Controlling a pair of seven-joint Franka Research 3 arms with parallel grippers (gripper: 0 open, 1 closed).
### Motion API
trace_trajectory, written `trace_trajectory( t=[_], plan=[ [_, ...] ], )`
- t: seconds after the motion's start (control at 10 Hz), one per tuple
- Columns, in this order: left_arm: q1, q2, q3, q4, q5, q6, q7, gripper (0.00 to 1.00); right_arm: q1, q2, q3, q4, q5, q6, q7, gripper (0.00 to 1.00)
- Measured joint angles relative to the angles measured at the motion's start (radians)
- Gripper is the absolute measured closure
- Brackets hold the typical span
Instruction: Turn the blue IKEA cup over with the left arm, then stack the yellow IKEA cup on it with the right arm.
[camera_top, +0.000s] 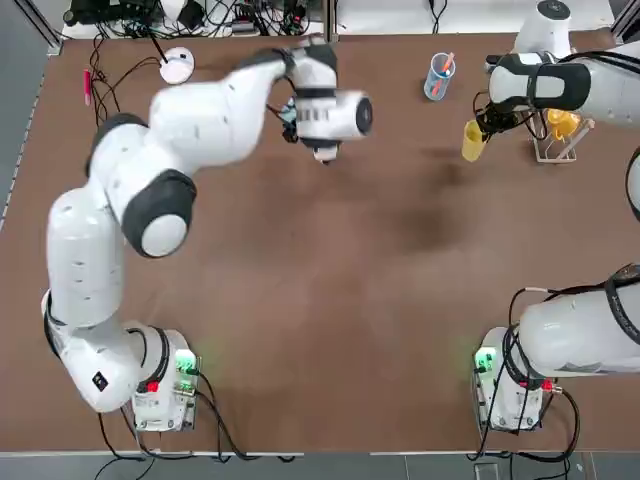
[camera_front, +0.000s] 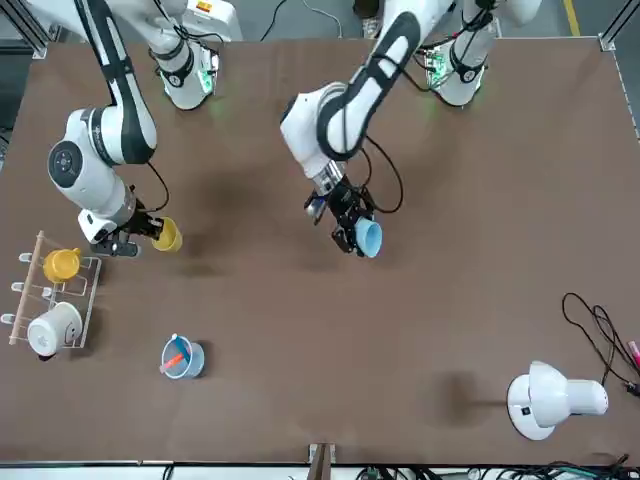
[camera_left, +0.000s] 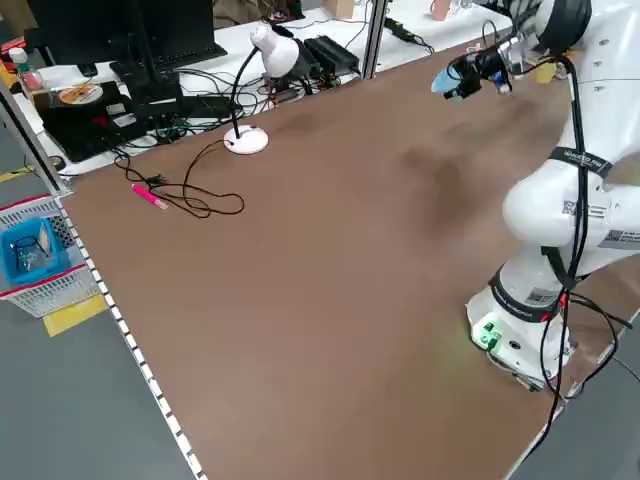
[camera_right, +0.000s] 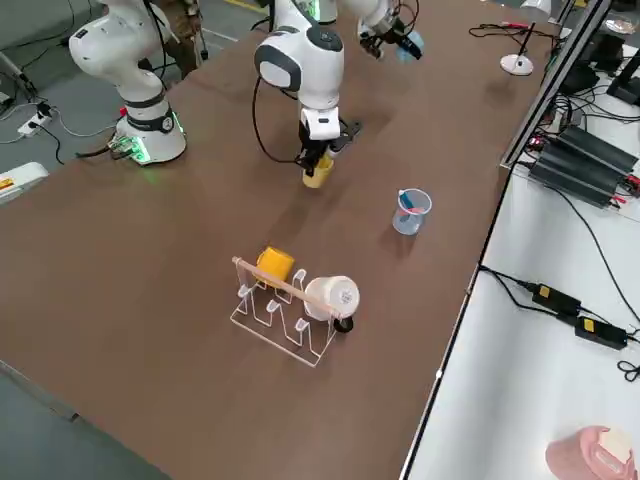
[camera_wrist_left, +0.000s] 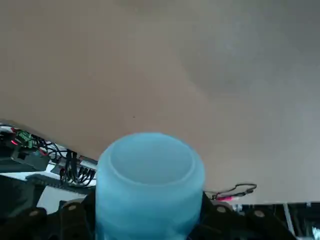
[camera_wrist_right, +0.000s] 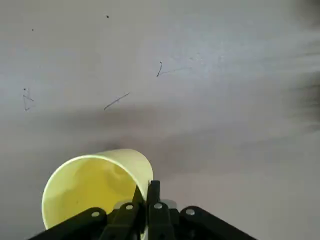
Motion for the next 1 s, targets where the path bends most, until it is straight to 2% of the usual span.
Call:
trace_trajectory(
  t=[0.4,0.7,1.0],
  plan=[
    [-0.217,0.173,0.156,0.098,0.035,-0.06,-0.049,0.31,0.0,0.0,0.0,0.004,0.071,0.001,-0.003,0.95],
    [-0.302,0.225,0.178,0.129,0.065,-0.097,-0.066,0.31,0.001,0.0,0.0,0.009,0.072,0.001,-0.003,0.95],
    [-0.363,0.317,0.177,0.216,0.065,-0.097,-0.093,0.3,0.001,0.0,0.0,0.01,0.072,0.001,-0.003,0.95]
  ],
)
